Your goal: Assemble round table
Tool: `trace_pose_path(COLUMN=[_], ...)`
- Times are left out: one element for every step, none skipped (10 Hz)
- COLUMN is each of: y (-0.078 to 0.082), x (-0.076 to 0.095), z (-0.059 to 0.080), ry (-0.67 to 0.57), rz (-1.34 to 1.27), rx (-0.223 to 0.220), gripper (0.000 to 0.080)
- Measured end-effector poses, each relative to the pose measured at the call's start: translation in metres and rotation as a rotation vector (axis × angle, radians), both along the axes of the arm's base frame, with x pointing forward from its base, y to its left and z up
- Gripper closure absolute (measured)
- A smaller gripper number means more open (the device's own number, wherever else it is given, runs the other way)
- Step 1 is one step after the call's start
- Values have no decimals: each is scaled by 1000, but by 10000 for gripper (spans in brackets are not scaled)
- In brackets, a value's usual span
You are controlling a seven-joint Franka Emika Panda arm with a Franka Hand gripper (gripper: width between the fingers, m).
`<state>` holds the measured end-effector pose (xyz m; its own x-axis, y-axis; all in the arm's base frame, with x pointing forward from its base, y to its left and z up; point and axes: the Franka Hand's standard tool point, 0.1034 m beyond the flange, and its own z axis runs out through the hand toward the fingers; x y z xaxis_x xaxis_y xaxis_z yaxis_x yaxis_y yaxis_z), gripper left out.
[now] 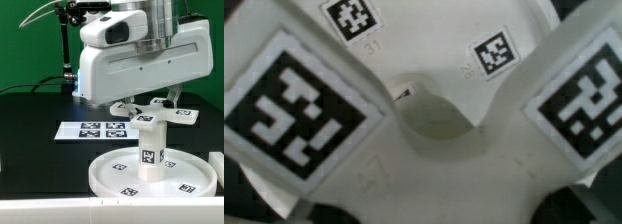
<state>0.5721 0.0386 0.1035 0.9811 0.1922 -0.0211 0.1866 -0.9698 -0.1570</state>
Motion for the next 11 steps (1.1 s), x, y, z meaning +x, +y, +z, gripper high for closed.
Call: trace_pose_path(y=[1,1,2,3,3,3,5,6,6,6,6], x=[1,2,3,4,4,4,4,4,4,4,4], z=[0,0,0,0,0,0,0,0,0,0,0], ry=[2,1,-3,7,13,27,39,53,61,69,85], rz=[-56,-153,-206,-294,-339,-417,-484,-554,-604,-644,-737], rx=[7,13,15,16,16,15,18,20,19,18,22], gripper=[350,350,350,350,350,350,350,350,350,350,350])
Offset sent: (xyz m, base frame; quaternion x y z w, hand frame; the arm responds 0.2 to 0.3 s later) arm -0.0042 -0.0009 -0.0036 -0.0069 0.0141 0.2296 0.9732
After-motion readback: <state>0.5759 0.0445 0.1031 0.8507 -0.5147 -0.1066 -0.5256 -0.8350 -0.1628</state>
